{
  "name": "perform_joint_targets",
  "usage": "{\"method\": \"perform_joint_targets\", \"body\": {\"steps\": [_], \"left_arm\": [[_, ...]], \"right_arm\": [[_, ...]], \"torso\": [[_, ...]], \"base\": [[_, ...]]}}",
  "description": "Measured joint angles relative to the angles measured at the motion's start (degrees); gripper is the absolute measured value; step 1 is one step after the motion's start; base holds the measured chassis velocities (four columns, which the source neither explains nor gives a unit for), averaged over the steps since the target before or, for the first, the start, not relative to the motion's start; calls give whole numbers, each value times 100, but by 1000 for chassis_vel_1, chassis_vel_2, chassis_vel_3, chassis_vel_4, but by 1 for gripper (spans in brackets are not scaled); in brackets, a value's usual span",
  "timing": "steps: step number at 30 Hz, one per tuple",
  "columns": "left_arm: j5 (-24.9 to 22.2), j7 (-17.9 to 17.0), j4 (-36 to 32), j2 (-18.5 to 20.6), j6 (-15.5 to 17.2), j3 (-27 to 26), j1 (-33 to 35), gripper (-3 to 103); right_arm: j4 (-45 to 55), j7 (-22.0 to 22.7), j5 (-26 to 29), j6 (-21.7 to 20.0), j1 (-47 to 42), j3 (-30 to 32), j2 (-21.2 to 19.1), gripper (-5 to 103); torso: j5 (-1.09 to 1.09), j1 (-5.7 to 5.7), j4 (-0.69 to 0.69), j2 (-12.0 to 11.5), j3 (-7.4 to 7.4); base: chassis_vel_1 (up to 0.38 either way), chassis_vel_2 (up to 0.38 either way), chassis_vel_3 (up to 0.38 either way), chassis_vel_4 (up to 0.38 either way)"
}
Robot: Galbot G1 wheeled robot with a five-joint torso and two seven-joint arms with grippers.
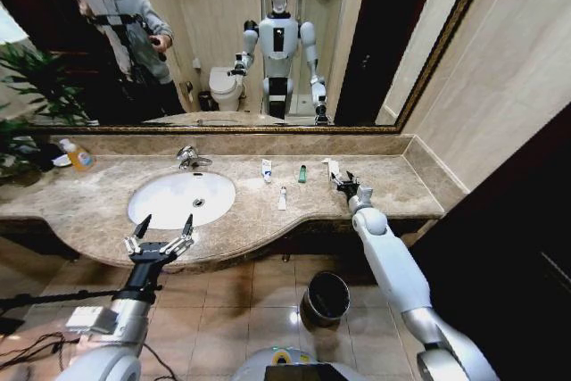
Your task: Pick up the trash from the sink and place it in the trash bin.
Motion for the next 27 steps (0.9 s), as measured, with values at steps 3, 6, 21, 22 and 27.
{"method": "perform_joint_targets", "body": {"steps": [3, 6, 21, 22, 27], "left_arm": [[0, 0, 0, 0, 0, 0, 0, 100], [0, 0, 0, 0, 0, 0, 0, 100], [0, 0, 0, 0, 0, 0, 0, 100], [0, 0, 0, 0, 0, 0, 0, 100], [0, 0, 1, 0, 0, 0, 0, 100]], "right_arm": [[55, -2, 0, -25, -81, 109, -2, 34], [98, 2, 2, -40, -121, 141, -2, 28], [800, 48, 142, -122, -607, 328, -195, 0], [878, 52, 164, -126, -667, 372, -224, 0], [1608, 85, 270, 60, -1188, 644, -453, 0]], "torso": [[0, 0, 0, 0, 0], [0, 0, -1, 0, 0], [-1, 0, 0, 0, 0], [0, 0, 0, 0, 0], [2, 0, 0, 0, 0]], "base": [[0, 0, 0, 0], [0, 0, 0, 0], [0, 0, 0, 0], [0, 0, 0, 0], [0, 0, 0, 0]]}}
